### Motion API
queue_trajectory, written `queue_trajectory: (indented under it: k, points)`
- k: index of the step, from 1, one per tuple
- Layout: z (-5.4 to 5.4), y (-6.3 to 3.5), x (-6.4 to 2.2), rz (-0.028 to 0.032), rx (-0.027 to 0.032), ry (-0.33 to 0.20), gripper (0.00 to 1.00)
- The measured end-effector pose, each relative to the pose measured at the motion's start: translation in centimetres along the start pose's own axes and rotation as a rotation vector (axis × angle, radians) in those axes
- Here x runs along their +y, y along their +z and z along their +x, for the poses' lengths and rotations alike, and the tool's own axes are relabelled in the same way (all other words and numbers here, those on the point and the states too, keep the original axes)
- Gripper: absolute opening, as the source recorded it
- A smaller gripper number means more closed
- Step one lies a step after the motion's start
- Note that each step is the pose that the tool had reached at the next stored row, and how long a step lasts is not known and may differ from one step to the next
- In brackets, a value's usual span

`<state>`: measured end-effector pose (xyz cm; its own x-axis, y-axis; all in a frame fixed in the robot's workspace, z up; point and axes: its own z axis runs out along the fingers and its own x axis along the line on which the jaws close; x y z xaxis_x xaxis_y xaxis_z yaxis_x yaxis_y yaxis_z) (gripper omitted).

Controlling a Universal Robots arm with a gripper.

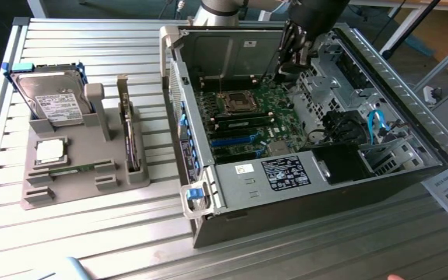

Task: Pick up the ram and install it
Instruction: 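Press down the ram until it locks into place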

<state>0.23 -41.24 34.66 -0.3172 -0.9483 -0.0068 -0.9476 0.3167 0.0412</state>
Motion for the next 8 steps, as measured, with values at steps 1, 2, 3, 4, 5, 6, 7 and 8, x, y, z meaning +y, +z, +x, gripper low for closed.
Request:
queue_trajectory:
  k: [1, 2, 3, 4, 5, 6, 7, 8]
  points:
    - [0.0, 0.0, 0.0, 0.0001, -0.0005, 0.015, 0.1]
    - [0.0, 0.0, 0.0, 0.0002, -0.0011, 0.031, 0.1]
    - [0.0, 0.0, 0.0, 0.0004, -0.002, 0.056, 0.1]
    - [0.0, 0.0, 0.0, 0.0007, -0.0033, 0.085, 0.1]
    - [0.0, 0.0, 0.0, 0.0009, -0.0047, 0.121, 0.1]
    - [0.0, 0.0, 0.0, 0.0012, -0.0057, 0.151, 0.1]
    - [0.0, 0.0, 0.0, 0.0014, -0.0065, 0.174, 0.1]
    - [0.0, 0.0, 0.0, 0.0016, -0.0071, 0.193, 0.1]
